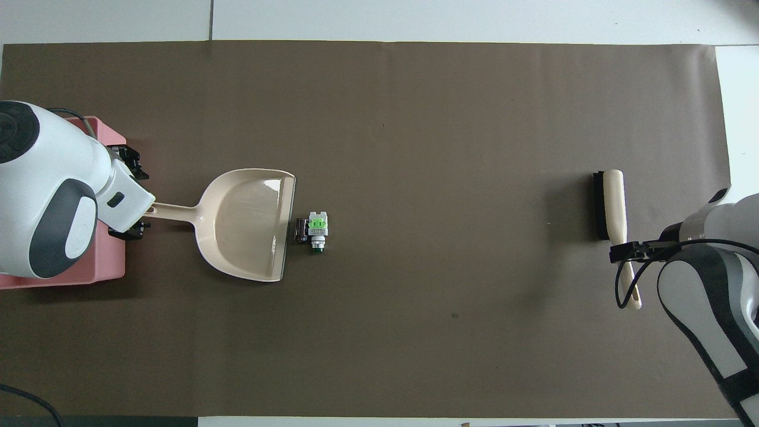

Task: Clean e-waste and dump in bin
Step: 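Grasp the dustpan handle with the left gripper while the right gripper grasps the brush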

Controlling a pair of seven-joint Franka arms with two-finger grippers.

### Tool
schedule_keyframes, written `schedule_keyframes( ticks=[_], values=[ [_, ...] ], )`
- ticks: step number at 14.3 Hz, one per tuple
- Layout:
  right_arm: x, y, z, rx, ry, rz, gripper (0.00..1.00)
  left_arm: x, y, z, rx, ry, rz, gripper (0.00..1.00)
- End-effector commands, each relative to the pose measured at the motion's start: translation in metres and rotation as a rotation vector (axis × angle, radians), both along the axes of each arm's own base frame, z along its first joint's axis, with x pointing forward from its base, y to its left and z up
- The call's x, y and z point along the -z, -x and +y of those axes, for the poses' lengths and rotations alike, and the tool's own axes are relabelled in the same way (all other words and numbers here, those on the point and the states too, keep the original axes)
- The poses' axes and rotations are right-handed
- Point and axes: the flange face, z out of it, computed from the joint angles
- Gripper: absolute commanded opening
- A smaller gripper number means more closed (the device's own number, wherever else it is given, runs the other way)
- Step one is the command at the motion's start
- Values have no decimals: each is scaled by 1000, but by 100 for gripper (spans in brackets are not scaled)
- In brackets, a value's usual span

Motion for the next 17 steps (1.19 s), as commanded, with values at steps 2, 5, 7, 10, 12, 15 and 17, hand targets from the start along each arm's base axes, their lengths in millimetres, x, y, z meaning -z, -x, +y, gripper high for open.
schedule_keyframes(
  ticks=[2, 5, 7, 10, 12, 15, 17],
  values=[
    [12, 22, -6, 3, -18, -15, 100, 34, 11, -11, 53, -73, -63, 88],
    [16, 24, -9, -2, -21, -28, 100, 53, 21, -24, 67, -85, -75, 87],
    [17, 26, -9, 2, -25, -27, 96, 57, 24, -23, 69, -85, -69, 87],
    [19, 26, -9, 9, -30, -27, 91, 67, 29, -23, 71, -82, -65, 87],
    [21, 25, -9, 23, -49, -26, 83, 71, 32, -23, 72, -83, -58, 86],
    [20, 24, -8, 17, -49, -28, 72, 74, 31, -24, 65, -80, -60, 86],
    [20, 24, -8, 14, -49, -28, 56, 78, 31, -24, 60, -81, -54, 86]
  ],
)
